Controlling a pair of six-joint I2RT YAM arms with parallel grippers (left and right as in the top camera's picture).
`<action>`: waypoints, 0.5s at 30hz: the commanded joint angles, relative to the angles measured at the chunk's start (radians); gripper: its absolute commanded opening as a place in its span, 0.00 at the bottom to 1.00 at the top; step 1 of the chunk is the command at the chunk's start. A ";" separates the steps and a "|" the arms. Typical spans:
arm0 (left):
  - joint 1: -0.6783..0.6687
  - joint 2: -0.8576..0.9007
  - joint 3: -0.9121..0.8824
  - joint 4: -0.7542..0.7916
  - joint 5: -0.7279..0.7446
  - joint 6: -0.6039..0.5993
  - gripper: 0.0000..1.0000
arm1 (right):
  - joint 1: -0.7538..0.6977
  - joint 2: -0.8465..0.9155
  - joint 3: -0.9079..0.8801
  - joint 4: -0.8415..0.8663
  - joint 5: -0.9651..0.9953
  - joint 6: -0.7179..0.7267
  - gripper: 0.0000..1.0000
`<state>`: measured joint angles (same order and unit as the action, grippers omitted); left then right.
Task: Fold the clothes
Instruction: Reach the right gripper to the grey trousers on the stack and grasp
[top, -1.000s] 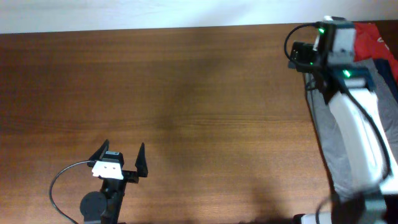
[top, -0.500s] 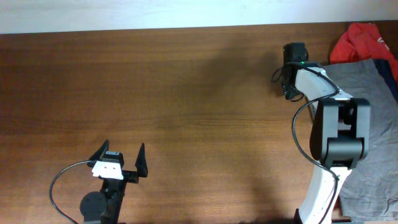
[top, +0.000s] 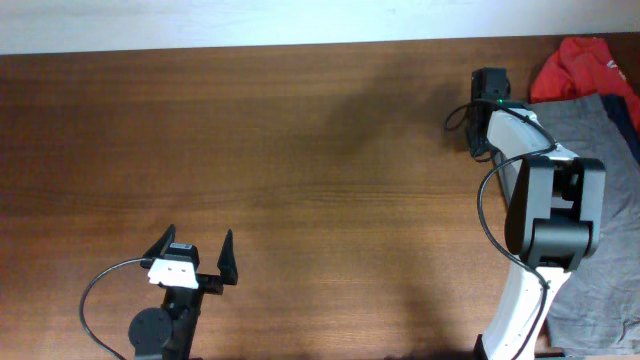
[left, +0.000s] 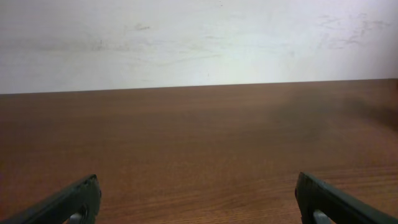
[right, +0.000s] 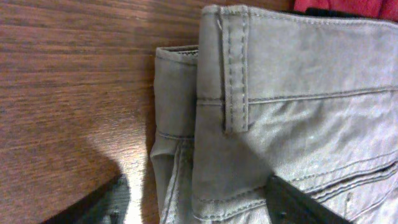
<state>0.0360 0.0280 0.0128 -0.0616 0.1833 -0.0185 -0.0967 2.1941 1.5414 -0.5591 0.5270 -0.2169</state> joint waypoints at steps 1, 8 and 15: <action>0.006 -0.005 -0.003 -0.003 0.000 0.012 0.99 | 0.002 0.046 0.006 -0.002 0.084 0.011 0.57; 0.006 -0.005 -0.003 -0.003 0.000 0.012 0.99 | -0.002 0.039 0.008 -0.002 0.100 0.013 0.04; 0.006 -0.005 -0.003 -0.003 0.000 0.012 0.99 | -0.002 -0.068 0.035 -0.002 0.181 0.137 0.04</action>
<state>0.0360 0.0280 0.0128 -0.0616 0.1833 -0.0185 -0.0967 2.2181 1.5417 -0.5598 0.6415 -0.1608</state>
